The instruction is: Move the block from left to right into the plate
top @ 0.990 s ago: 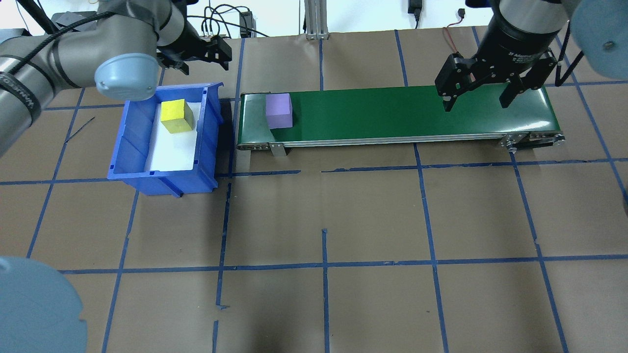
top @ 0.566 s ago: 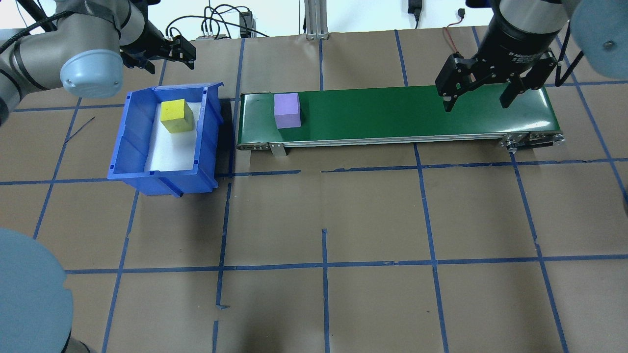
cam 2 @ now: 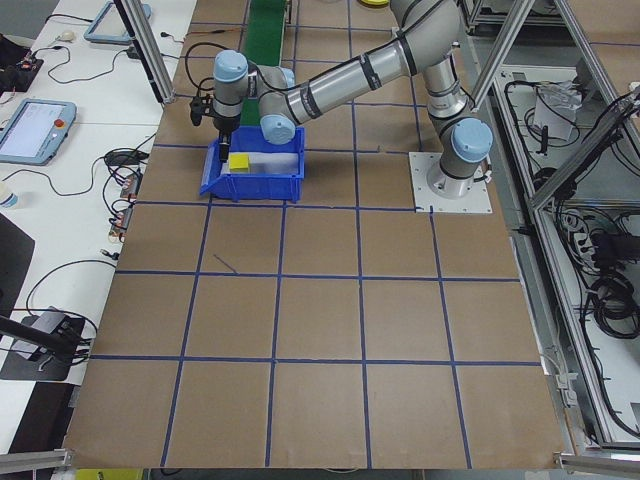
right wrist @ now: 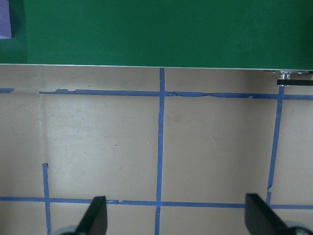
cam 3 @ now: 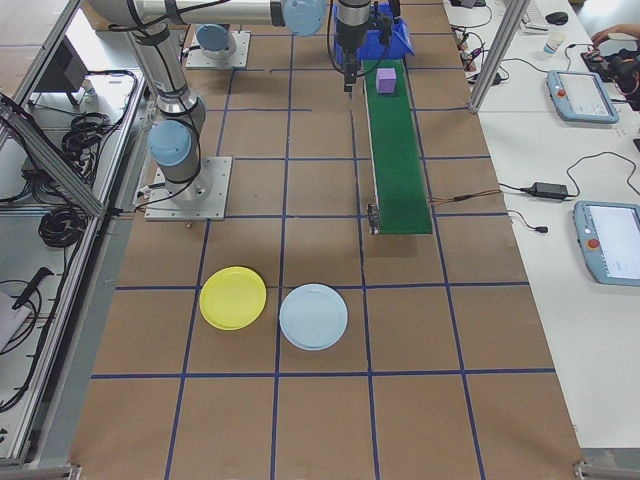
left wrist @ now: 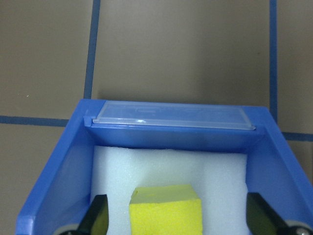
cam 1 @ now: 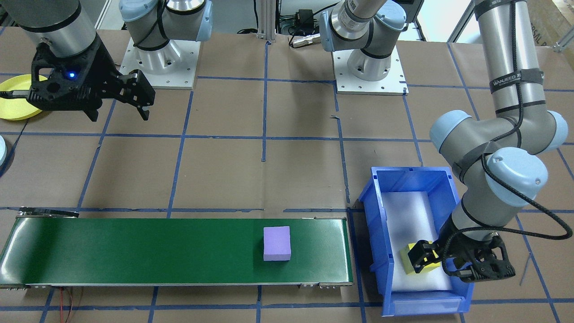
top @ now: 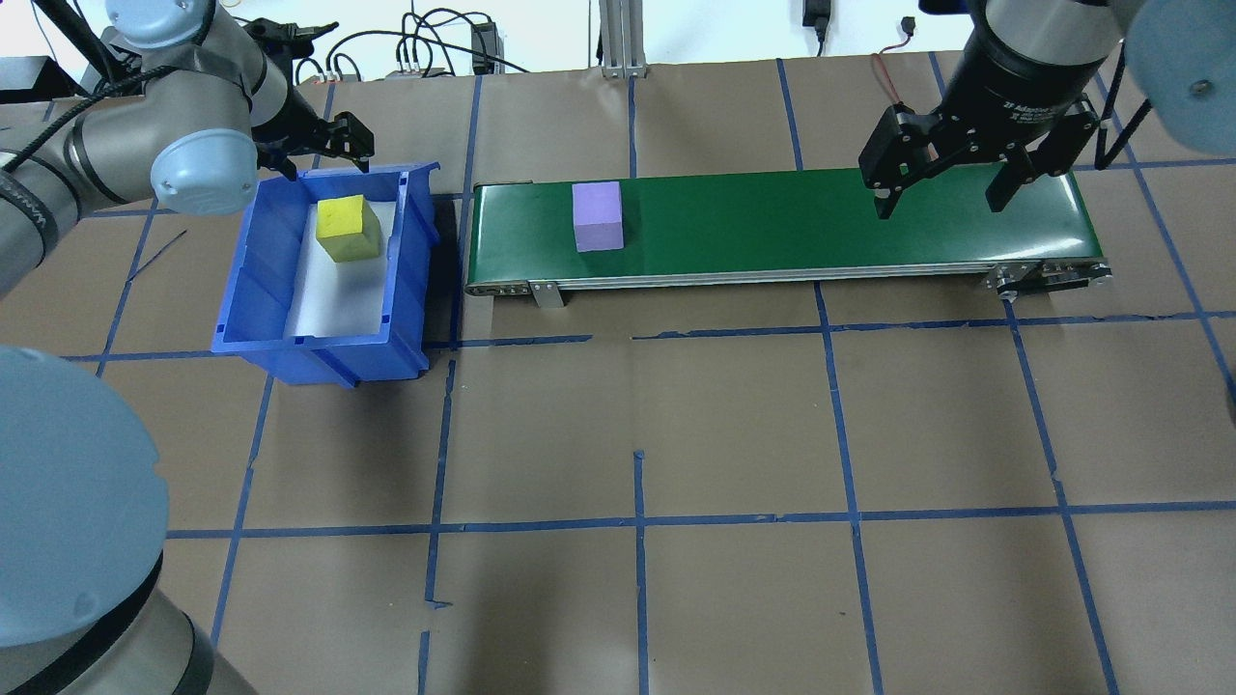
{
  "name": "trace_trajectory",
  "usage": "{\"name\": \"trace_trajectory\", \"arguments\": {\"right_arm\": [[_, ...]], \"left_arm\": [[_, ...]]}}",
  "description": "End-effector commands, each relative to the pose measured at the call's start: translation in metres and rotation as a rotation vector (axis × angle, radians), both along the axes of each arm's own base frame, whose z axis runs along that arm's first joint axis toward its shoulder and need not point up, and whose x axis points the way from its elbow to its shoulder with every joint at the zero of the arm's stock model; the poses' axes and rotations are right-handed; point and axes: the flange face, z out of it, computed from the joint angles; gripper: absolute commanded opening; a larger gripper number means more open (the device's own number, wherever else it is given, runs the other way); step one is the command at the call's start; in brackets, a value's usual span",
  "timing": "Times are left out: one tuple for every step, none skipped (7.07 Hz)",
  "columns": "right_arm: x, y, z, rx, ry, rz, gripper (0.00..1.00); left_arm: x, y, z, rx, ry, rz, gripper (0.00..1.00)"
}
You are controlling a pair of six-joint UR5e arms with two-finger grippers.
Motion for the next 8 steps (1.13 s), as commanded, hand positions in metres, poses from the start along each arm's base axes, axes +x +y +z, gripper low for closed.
{"name": "trace_trajectory", "arguments": {"right_arm": [[0.006,-0.002,-0.003,-0.002,-0.023,0.003,1.0],[0.006,0.0,-0.013,0.019,-0.025,0.002,1.0],[0.002,-0.001,-0.015,0.02,-0.021,0.0,1.0],[0.001,-0.004,-0.014,-0.003,-0.012,0.0,1.0],[0.0,-0.004,-0.014,-0.005,-0.011,0.0,1.0],[0.001,-0.004,-0.014,-0.005,-0.012,0.0,1.0],[0.002,-0.003,-0.015,-0.002,-0.011,0.003,1.0],[0.001,-0.003,-0.014,-0.003,-0.011,0.002,1.0]], "left_arm": [[0.002,0.001,-0.028,0.046,-0.005,0.005,1.0],[0.001,0.003,-0.046,0.075,0.002,0.006,1.0],[0.001,0.004,-0.059,0.095,0.009,0.007,1.0],[0.001,0.002,-0.057,0.072,0.006,0.005,0.9],[0.001,0.002,-0.055,0.064,-0.002,-0.004,0.5],[0.001,0.005,-0.034,0.034,-0.009,-0.009,0.34],[0.0,0.011,0.008,-0.027,-0.022,-0.008,0.33],[-0.003,0.026,0.058,-0.067,-0.028,-0.007,0.33]]}}
